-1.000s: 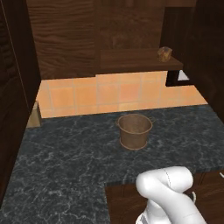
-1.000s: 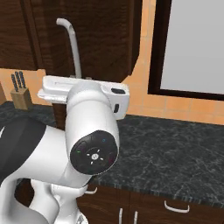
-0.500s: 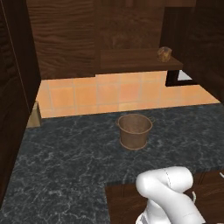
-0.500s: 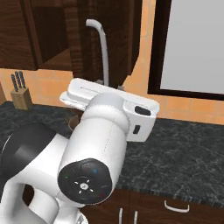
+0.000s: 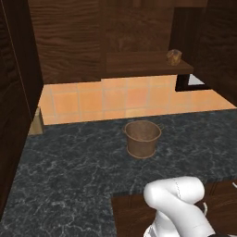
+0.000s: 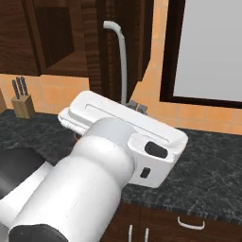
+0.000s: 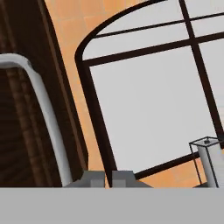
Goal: Open the cabinet, pick up the bread from the cabinet and place it in the basket. Then move the basket to the dining counter.
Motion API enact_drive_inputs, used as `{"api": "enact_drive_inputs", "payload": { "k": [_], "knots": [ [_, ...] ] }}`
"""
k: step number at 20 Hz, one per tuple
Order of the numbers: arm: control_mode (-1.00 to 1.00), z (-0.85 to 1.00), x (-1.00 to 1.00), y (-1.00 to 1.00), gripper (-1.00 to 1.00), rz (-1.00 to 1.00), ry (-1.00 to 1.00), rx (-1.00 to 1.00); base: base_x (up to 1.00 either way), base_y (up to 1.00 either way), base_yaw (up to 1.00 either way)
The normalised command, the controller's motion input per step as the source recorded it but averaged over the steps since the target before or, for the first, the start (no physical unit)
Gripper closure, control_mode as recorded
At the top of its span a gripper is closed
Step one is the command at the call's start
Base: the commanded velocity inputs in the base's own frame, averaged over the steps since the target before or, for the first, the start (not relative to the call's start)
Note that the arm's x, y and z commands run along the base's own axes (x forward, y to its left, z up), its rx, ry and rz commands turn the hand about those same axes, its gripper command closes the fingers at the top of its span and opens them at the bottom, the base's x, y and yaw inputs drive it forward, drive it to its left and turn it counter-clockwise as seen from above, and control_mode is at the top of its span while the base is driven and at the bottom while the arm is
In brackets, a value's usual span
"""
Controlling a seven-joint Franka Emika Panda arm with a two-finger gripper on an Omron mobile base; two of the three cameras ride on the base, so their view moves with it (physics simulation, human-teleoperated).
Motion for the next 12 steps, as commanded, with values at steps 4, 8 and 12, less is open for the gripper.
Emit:
{"api": "enact_drive_inputs", "payload": {
  "k": [4, 8, 12],
  "knots": [
    [-1.00, 0.22, -1.00, 0.81, 1.00, -0.11, -0.24, 0.00, 0.00, 0.00, 0.00],
    [-1.00, -0.06, -0.78, 1.00, 1.00, -0.16, -0.31, -0.06, 0.00, 0.00, 0.00],
    [-1.00, -0.20, -0.17, 1.00, 1.00, -0.19, -0.18, -0.08, 0.00, 0.00, 0.00]
  ]
}}
